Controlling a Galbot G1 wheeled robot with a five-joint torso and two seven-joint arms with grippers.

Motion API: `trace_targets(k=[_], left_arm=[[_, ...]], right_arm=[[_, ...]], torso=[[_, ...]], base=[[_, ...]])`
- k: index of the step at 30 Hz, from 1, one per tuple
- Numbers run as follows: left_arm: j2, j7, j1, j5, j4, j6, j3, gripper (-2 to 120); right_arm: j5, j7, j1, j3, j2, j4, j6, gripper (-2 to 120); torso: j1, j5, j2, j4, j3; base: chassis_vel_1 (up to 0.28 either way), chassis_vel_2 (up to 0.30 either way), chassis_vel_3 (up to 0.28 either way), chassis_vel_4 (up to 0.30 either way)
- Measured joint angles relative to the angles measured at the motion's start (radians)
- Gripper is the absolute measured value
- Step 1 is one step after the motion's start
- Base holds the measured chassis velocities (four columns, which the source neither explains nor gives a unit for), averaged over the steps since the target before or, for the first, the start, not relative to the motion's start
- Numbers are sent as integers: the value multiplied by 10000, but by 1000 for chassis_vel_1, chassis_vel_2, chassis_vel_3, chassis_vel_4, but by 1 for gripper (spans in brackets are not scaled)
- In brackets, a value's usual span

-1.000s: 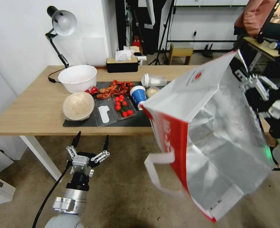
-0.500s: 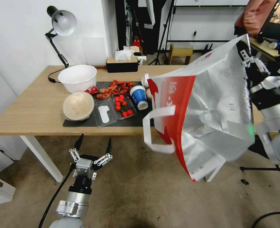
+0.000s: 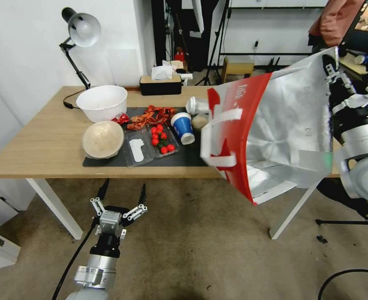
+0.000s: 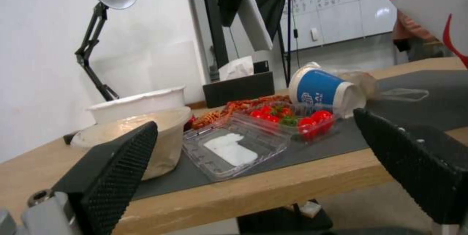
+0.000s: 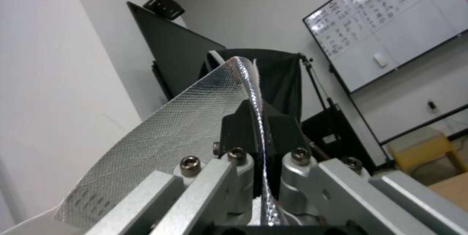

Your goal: Pick up the food delivery bag from the floor and place it on the table.

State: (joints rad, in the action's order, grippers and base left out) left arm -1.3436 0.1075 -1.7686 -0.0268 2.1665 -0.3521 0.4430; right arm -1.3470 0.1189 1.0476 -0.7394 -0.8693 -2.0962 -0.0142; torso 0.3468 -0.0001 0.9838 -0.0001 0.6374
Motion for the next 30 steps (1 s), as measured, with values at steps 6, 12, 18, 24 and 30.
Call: trace_targets(k=[6, 12, 18, 24, 30], left_arm=[[46, 1, 14, 7, -5, -9, -23, 100], [81, 3, 22, 17, -39, -45, -35, 100], [90, 4, 31, 18, -125, -94, -63, 100], [143, 3, 84, 34, -131, -96, -74, 100], [152, 3, 78, 32, -181, -113, -81, 100]], right_arm=[[175, 20, 119, -250, 221, 445, 30, 0], [356, 52, 144, -382, 379, 791, 128, 0], [476, 101, 57, -422, 521, 956, 248, 0], [526, 52, -328, -126, 919, 1383, 176, 0], [622, 17, -769, 325, 1233, 1880, 156, 0]], torso=[[0, 1, -1, 1, 0], [0, 1, -2, 1, 0], [0, 2, -3, 1, 0], [0, 0, -3, 2, 0], [-1, 0, -3, 2, -1]], base=[[0, 0, 0, 0], [0, 0, 0, 0], [0, 0, 0, 0], [0, 0, 0, 0], [0, 0, 0, 0]])
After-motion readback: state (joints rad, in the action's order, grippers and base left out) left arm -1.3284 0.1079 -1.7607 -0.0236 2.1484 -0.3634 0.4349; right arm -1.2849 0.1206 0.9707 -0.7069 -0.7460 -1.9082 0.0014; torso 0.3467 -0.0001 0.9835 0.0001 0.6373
